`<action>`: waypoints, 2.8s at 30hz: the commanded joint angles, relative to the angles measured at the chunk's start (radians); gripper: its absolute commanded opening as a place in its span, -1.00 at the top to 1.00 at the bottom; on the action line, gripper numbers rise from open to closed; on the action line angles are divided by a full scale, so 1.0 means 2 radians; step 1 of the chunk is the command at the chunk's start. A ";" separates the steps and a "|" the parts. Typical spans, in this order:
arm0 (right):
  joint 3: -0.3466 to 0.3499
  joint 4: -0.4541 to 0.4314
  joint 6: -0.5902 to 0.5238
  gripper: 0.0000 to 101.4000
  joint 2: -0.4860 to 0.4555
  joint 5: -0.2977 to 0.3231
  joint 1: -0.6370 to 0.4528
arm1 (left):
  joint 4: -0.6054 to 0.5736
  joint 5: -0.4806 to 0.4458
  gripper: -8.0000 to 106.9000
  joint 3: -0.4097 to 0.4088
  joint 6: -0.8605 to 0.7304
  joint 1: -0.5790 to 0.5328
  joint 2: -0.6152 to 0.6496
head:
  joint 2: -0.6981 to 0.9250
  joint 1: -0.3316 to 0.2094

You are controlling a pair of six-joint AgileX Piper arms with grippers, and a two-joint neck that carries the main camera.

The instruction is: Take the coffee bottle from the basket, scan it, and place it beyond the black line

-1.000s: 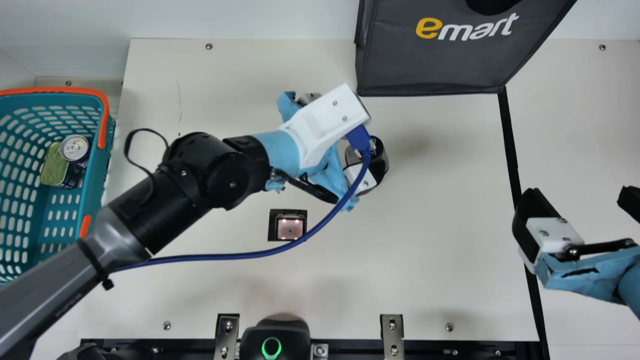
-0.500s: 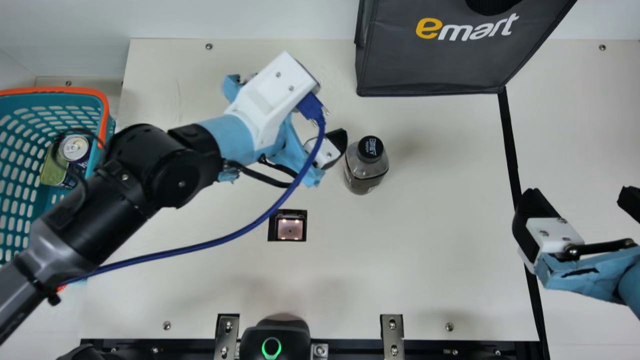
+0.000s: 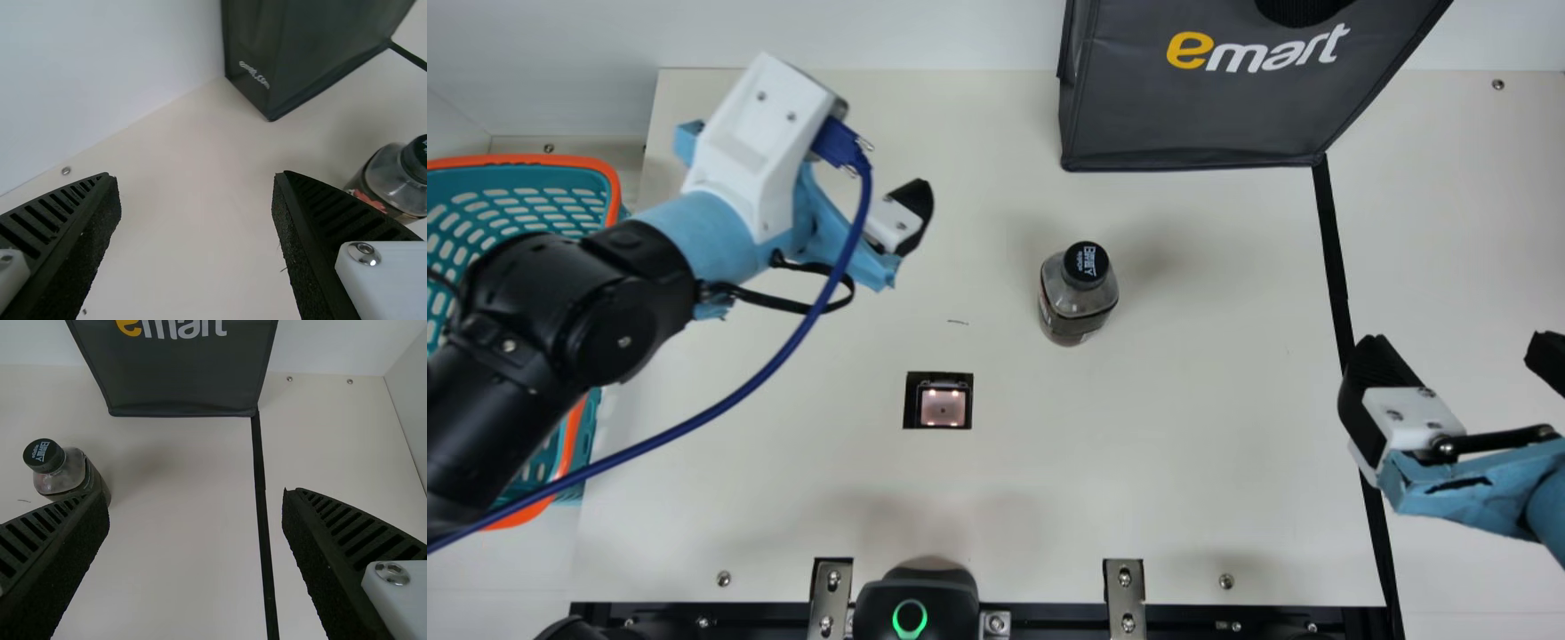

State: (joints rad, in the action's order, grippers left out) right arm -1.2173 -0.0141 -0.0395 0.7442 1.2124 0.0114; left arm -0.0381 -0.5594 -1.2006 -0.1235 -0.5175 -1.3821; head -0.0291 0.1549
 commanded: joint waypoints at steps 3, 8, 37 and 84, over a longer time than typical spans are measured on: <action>0.000 0.000 0.000 -0.79 0.000 0.000 0.000 | 0.014 -0.004 -0.71 0.011 0.020 0.021 0.017 | 0.001 -0.008; 0.000 0.000 0.000 -0.79 0.000 0.000 0.000 | 0.027 -0.011 -0.71 0.026 0.040 0.049 0.039 | 0.001 -0.008; 0.000 0.000 0.000 -0.79 0.000 0.000 0.000 | -0.035 -0.003 -0.71 0.131 -0.017 0.241 0.167 | 0.001 -0.008; 0.000 0.000 0.000 -0.79 0.000 -0.001 0.000 | -0.090 -0.020 -0.71 0.295 -0.100 0.308 0.370 | 0.001 -0.008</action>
State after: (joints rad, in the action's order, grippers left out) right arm -1.2173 -0.0141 -0.0395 0.7442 1.2114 0.0114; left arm -0.2209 -0.5976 -0.6131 -0.3268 0.0984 -0.6488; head -0.0291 0.1549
